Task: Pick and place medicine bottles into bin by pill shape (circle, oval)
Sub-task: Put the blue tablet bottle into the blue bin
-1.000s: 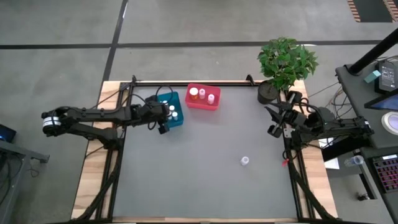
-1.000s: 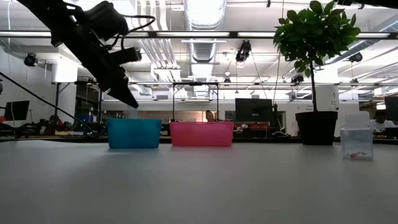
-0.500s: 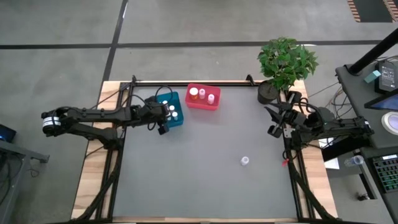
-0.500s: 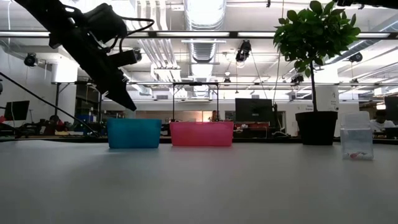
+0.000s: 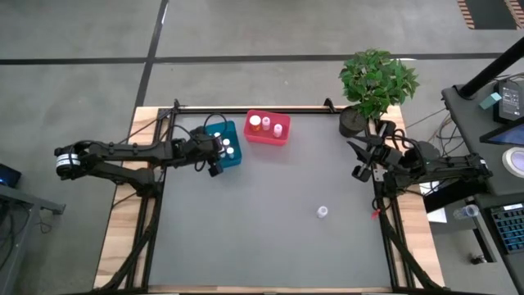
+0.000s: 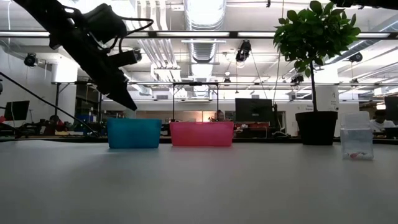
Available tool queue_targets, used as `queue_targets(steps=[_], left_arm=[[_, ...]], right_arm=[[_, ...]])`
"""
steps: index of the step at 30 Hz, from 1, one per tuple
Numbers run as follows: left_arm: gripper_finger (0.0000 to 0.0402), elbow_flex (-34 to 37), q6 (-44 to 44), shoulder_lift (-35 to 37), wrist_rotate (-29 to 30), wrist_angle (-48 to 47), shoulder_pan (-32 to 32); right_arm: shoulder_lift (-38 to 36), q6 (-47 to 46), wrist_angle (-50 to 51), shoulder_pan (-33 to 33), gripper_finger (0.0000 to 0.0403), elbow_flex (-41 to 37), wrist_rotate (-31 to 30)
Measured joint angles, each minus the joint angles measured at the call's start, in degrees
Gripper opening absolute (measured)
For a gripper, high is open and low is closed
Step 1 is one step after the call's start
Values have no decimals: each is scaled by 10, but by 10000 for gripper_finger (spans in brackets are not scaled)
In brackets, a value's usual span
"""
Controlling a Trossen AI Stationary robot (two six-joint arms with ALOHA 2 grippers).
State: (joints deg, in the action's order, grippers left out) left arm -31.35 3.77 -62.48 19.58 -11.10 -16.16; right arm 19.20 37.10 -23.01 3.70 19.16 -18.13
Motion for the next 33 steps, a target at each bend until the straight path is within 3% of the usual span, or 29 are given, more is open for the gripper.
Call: queue_targets(steps=[33], left_arm=[[96, 37, -3, -45, 3, 74, -18]], right_arm=[[0, -4, 1, 0, 66, 0, 0]])
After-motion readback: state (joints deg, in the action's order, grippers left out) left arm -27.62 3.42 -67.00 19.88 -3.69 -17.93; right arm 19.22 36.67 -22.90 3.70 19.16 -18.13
